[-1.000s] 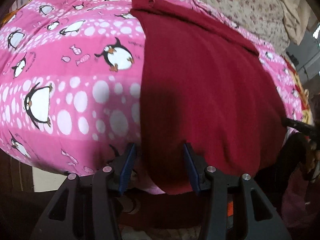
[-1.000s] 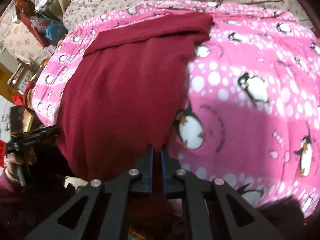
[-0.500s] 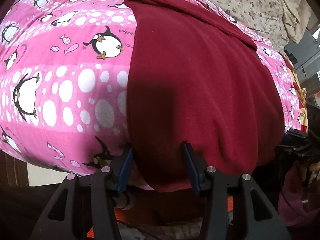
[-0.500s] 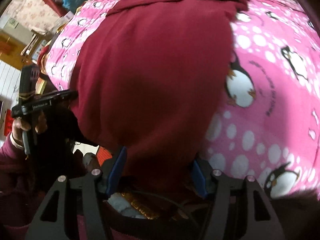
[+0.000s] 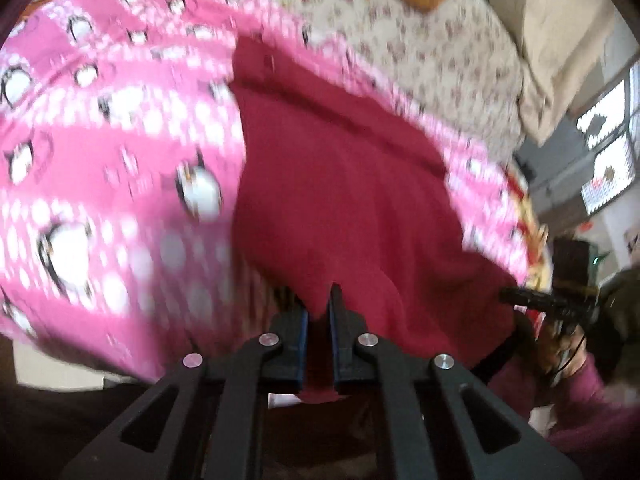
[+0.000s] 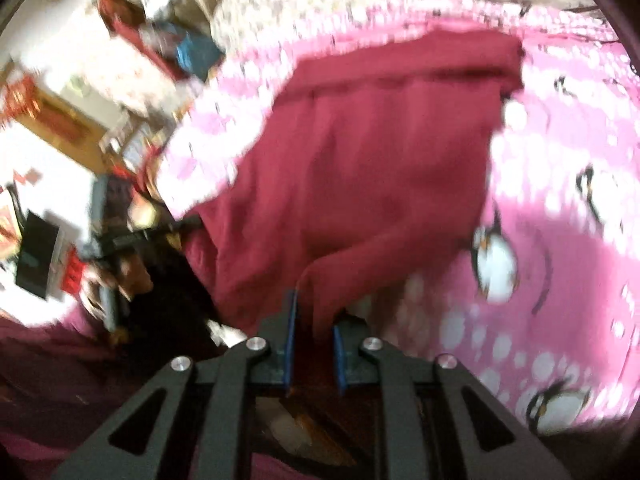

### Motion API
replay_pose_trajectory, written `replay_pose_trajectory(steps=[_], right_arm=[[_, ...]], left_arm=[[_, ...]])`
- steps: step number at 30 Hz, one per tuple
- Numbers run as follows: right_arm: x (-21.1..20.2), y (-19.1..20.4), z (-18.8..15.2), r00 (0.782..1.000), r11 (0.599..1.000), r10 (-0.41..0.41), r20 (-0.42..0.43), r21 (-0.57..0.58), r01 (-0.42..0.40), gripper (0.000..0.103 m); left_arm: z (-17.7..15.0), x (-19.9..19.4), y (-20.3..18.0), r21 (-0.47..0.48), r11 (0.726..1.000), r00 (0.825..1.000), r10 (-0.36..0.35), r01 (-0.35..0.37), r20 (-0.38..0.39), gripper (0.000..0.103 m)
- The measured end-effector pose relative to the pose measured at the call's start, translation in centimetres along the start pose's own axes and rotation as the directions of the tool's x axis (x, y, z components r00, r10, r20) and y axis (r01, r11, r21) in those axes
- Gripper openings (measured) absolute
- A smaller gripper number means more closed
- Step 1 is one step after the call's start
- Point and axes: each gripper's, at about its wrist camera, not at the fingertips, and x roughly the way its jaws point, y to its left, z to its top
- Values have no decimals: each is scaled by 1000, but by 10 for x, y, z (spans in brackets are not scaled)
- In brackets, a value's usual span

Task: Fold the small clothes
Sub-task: 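Fold the lifted hem toward the collar and lower it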

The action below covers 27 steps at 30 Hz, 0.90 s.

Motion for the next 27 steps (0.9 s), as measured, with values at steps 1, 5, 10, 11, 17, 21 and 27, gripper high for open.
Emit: replay_pose_trajectory(steps=[1,5,10,11,17,21,27], right_arm=[[-7,-3,9,999,1000,19,41,17,-19,15],[-25,-16,51,980,997,41,195,56,-53,14],[-17,-45,115,957,993,-30,288,114,-4,13],[-12,-54,131,950,990,-64,306,137,23,12],[14,-115,193,917,960,-160,364,276,58,10],[38,-148,220,903,943,-204,379,324,77,11],[42,-154,232,888,917,-298,350,362,165,63]], left_arm=[[9,-3,0,-6,1000,1000,-8,8,20,0],[66,-1,-6,-12,999,994,-42,43,106,0],[132,24,-9,-19,999,980,-31,35,196,0],[146,32,-7,-22,999,978,-22,27,210,0],[208,95,22,-90,995,972,67,-47,226,0],[228,125,37,-115,991,974,90,-67,207,0],[239,129,38,-76,995,983,77,-65,169,0]])
